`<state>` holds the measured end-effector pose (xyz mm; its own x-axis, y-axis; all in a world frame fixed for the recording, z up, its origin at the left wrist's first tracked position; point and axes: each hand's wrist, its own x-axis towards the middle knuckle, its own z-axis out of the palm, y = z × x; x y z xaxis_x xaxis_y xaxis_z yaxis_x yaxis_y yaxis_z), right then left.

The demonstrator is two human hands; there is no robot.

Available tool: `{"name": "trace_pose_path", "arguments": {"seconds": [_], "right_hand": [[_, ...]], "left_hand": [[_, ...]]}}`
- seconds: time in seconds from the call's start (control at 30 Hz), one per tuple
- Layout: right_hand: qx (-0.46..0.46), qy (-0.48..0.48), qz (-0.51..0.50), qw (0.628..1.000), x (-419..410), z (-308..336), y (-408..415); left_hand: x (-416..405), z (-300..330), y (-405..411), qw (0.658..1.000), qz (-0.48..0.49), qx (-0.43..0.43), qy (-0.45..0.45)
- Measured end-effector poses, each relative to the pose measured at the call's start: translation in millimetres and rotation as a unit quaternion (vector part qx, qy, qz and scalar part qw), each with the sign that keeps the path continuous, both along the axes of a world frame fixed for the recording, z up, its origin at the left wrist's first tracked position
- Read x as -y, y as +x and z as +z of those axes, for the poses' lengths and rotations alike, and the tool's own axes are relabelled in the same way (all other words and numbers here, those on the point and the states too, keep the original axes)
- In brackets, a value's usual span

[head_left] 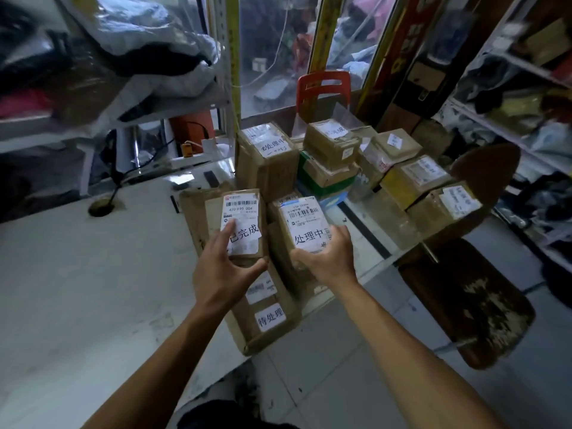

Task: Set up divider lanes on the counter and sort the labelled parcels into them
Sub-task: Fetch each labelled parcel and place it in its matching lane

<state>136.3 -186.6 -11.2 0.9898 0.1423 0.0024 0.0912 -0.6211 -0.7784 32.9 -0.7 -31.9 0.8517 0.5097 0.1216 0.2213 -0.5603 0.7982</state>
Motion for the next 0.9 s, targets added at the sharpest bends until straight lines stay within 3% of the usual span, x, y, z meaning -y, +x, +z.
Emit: {"name": "trace_pose_path", "arguments": {"seconds": [0.1, 0.27, 0.37, 0.47, 0.7, 0.8, 0.9], "right_hand": [[-0.009, -0.035, 0.03, 0.999, -8.6, 0.9, 47.1], [-0.028, -0.247, 0.135, 0.959, -17.6, -18.0, 89.8], [-0.019, -0.287, 0.155, 0.945, -16.0, -32.6, 91.2], [0.024, -0.256, 0.148, 0.955, -10.7, -39.6, 91.1], [0.113, -0.06, 0.16, 0.979, 6.0, -28.6, 98.9], [0.097, 0.026, 0.212, 0.972, 27.5, -18.2, 102.6], [0.044, 0.046, 0.281, 0.958, 59.6, -8.8, 109.0]], "left_hand": [[-9.8, -3.7, 22.1, 1.0, 0.006, 0.004, 0.001], [-12.7, -9.7, 43.6, 1.0, 0.014, -0.012, 0.021], [-4.9, -14.5, 46.4, 0.999, 0.023, -0.022, 0.028], [10.1, -18.1, 45.5, 0.998, 0.039, -0.029, 0.04], [56.1, -10.8, 51.2, 0.993, 0.088, -0.002, 0.074], [91.7, 0.8, 60.3, 0.992, 0.104, 0.011, 0.074], [136.9, 7.7, 71.1, 0.99, 0.125, 0.028, 0.066]]}}
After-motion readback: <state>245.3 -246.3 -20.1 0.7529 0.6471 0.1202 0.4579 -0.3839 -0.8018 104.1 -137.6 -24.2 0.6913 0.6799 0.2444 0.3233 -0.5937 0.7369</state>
